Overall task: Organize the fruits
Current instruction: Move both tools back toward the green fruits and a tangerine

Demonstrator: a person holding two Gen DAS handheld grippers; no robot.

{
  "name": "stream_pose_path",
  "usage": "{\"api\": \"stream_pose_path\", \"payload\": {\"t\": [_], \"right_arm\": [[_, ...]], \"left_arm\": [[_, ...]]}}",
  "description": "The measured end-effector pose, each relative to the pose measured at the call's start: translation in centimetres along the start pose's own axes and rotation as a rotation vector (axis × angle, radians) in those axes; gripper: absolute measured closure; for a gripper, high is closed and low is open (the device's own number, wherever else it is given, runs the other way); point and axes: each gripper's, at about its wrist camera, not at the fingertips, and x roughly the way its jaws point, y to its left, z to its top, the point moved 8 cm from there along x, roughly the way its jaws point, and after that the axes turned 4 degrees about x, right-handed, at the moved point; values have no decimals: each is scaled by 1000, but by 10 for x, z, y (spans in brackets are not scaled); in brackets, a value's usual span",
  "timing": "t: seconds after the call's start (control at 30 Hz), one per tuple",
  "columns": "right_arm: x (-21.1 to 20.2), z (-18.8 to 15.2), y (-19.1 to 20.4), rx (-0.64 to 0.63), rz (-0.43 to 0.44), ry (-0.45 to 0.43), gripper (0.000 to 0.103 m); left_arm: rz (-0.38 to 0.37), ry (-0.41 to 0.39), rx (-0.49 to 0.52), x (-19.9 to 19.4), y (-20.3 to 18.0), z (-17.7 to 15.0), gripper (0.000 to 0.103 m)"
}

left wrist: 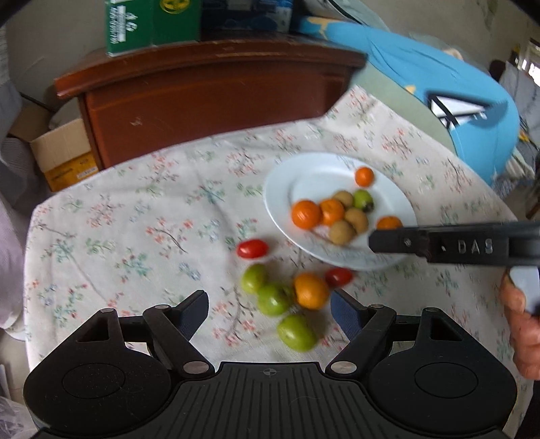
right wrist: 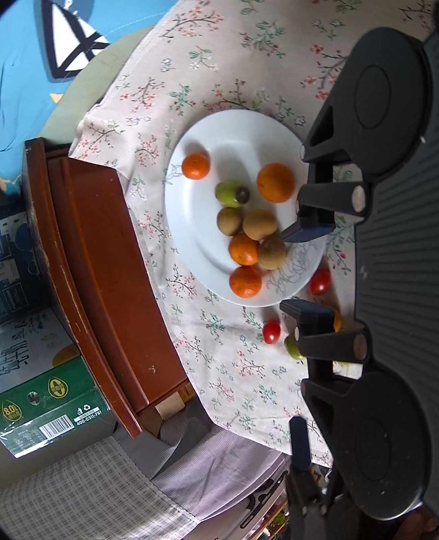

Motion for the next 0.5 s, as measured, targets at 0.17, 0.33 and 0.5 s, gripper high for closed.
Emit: {"api": "stream_pose_path", "payload": {"t": [0.17, 0.33, 0.5], "right_arm": [[4, -6, 5, 3, 31, 27, 64], [11, -8, 7, 23, 58, 50, 64], [18, -13, 8, 53, 81, 87, 64]], "left_arm": [[-8, 22, 39, 8, -12, -10, 22], [-10, 34, 58, 16, -18, -14, 23], [-10, 40, 54, 24, -20, -18, 24]]}}
